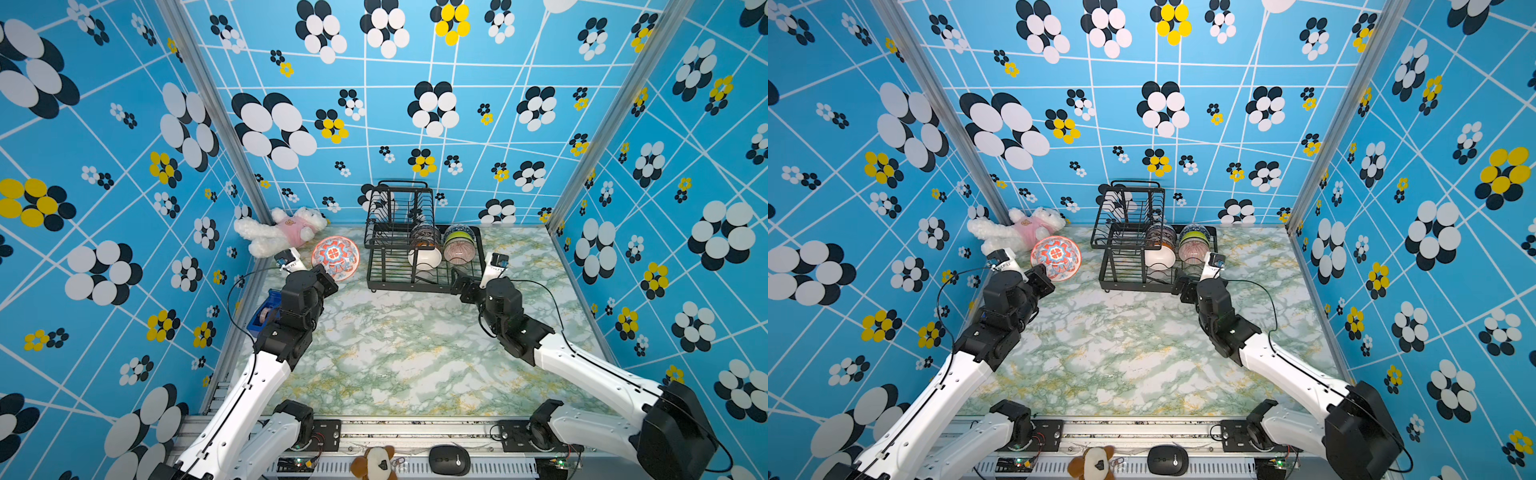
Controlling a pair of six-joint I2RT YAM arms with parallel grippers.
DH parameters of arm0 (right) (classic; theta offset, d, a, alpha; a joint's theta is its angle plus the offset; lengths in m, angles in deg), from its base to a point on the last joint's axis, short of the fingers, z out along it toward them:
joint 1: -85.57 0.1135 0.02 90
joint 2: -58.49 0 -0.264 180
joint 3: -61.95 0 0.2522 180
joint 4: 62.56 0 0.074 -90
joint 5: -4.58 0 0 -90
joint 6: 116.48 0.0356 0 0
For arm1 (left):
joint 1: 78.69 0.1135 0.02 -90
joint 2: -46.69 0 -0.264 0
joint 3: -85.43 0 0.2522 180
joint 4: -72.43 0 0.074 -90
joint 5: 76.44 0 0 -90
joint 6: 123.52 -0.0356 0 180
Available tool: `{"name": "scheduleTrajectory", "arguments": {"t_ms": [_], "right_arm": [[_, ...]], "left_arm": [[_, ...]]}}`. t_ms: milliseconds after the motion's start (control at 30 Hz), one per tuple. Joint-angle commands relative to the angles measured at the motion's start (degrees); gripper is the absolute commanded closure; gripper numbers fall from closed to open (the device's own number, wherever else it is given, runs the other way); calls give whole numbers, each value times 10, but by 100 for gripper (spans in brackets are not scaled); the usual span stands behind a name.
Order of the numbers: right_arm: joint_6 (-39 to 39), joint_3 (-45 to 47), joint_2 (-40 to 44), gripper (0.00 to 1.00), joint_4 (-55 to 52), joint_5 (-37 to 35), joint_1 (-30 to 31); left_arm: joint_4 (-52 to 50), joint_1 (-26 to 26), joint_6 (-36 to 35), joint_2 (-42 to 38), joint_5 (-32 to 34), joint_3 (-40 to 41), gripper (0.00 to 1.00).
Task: Load bowls into a dish rack
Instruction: Pick up the bowl from the top-left of the table, then place the bowl in the dish rack.
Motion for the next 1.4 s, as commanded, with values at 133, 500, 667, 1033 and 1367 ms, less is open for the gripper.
{"name": "scheduleTrajectory", "arguments": {"t_ms": [133, 500, 667, 1033, 1367], "right_arm": [[190, -104, 29, 1, -149, 119, -107], [410, -235, 11, 1, -272, 169, -182], [486, -229, 24, 1, -269, 163, -198], [572, -186, 115, 1, -232, 99, -215], [688, -143, 73, 1, -129, 194, -234]], "left_arm": [[120, -97, -124, 37, 61, -80, 100], [291, -297, -329, 256, 117, -204, 100], [281, -328, -333, 380, 103, -307, 100], [236, -362, -336, 582, 85, -497, 100], [242, -381, -334, 645, 95, -530, 100]]}}
